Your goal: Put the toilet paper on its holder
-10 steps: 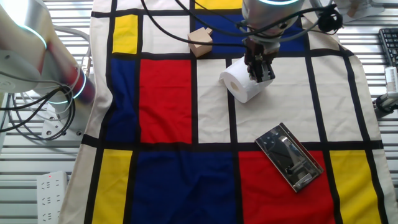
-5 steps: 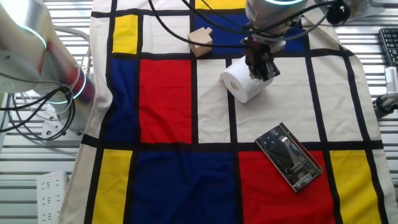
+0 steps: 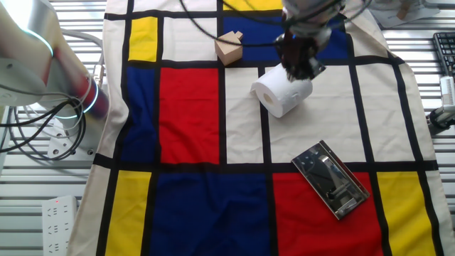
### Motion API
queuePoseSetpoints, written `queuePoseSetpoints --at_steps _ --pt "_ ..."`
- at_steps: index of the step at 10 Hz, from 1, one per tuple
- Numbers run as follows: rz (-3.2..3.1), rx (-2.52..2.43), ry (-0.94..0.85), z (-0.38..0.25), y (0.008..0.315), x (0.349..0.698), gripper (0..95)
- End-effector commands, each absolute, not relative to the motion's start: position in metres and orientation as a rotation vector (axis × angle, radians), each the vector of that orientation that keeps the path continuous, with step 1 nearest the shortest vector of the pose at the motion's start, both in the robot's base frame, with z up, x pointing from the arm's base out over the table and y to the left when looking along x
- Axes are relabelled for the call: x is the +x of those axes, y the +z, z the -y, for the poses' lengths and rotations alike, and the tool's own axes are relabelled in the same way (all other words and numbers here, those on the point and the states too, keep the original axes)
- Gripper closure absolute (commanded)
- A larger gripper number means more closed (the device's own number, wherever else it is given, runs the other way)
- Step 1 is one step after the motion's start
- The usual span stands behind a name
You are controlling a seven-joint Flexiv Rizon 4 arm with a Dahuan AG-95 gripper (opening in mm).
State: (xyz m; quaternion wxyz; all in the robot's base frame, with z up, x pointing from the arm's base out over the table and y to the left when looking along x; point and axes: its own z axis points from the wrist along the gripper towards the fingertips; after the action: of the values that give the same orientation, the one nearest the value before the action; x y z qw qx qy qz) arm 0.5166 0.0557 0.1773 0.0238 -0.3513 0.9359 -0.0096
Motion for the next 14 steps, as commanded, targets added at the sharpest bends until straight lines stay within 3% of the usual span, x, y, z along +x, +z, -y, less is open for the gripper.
queuePoseSetpoints --at_steps 1,14 --pt "-2.921 -1.033 -0.04 -0.073 0.169 0.524 95.0" --pt "-2.93 -1.023 -0.031 -0.071 0.134 0.514 95.0"
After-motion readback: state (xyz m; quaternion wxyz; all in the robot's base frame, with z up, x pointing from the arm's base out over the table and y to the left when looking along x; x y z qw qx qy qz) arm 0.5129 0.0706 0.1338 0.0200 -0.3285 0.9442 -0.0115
